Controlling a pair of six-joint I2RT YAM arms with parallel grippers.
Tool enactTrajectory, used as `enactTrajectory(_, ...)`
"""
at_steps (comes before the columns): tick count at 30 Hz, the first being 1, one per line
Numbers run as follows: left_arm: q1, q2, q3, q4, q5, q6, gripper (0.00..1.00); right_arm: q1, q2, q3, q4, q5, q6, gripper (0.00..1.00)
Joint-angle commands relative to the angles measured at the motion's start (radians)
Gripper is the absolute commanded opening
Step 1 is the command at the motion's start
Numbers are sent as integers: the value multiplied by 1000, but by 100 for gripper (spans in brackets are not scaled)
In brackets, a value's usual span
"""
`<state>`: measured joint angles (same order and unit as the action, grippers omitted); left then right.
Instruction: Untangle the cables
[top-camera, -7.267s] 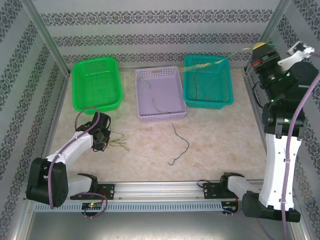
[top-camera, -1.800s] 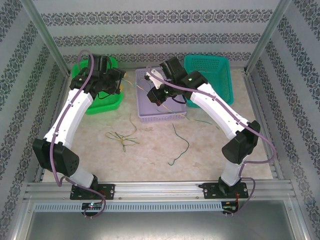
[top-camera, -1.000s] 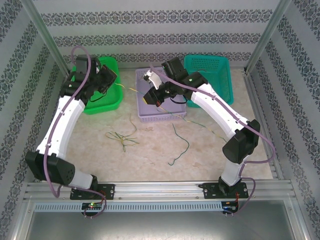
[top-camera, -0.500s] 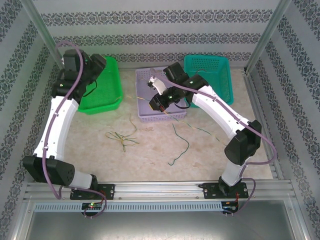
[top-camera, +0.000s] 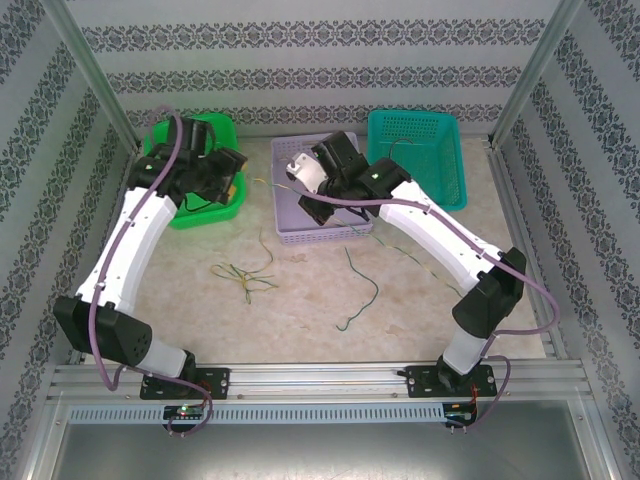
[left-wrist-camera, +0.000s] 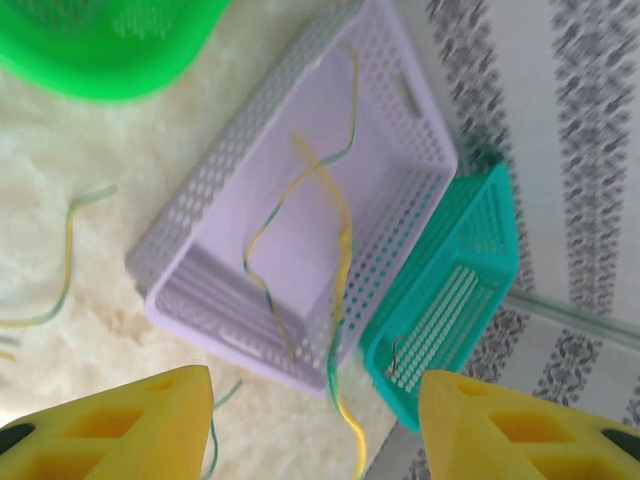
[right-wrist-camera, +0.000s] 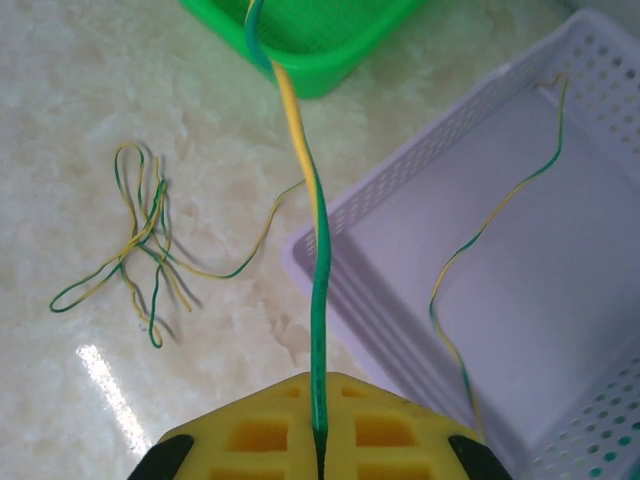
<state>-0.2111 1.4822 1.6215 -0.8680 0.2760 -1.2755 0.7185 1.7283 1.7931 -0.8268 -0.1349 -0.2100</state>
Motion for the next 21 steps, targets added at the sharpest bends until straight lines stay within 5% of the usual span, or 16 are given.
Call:
enactTrajectory(1,-61,27,2,32,34,-94,58,4,-32,-5,63,50,-51,0)
enactTrajectory(12,-146,106,18,101,36,-138,37,3,-7,15,78,-48,-34,0)
enactTrajectory(16,-145,107,-3,139,-3,-148,0,2,-4,12,63,-78,-22,0)
enactTrajectory(19,-128,121,-1,187,-7,-148,0,-20,-6,5,42,-109,30,1)
enactTrajectory(21,-114,145,32,196,0,-139,0,-48,-6,4,1,-161,75,21)
